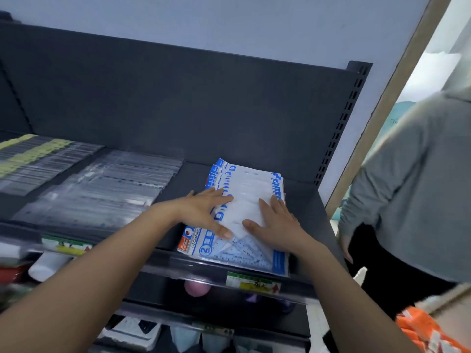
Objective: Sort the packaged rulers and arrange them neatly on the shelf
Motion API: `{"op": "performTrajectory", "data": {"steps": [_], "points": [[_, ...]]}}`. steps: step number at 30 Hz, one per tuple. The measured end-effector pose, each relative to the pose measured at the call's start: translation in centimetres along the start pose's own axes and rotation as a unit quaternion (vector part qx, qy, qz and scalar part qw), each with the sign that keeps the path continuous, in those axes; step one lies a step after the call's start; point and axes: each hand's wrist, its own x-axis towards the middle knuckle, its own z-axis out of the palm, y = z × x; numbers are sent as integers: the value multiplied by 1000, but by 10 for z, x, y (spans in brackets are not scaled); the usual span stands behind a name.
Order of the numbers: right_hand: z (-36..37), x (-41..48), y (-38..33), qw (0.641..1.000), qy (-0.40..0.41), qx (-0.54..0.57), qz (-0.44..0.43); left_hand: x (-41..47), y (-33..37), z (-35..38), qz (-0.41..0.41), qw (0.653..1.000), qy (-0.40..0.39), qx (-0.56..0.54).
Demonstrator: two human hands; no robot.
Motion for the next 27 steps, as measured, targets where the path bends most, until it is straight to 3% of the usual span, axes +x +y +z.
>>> {"op": "performTrajectory", "data": {"steps": [3,5,7,9,12,17,19,23,27], "points": [[3,-4,5,989,99,112,-1,-10,3,3,-15,990,56,-126],[4,-2,10,955,146,257,26,-15,7,5,-23,971,103,-214],[5,2,9,929,139,341,43,-16,10,12,-16,966,114,-229],[5,6,8,929,127,346,37,-16,13,17,0,962,122,-244],[4,6,9,938,123,325,1,-16,12,17,8,958,124,-260],[7,5,12,960,99,261,26,-18,4,15,-17,973,90,-214],[7,3,10,974,88,205,42,-19,3,15,-37,980,74,-181],[5,-6,-1,990,118,48,61,-23,2,17,-21,991,123,-46],[9,-15,-15,998,42,-40,29,-23,-4,22,-11,999,39,20]]}}
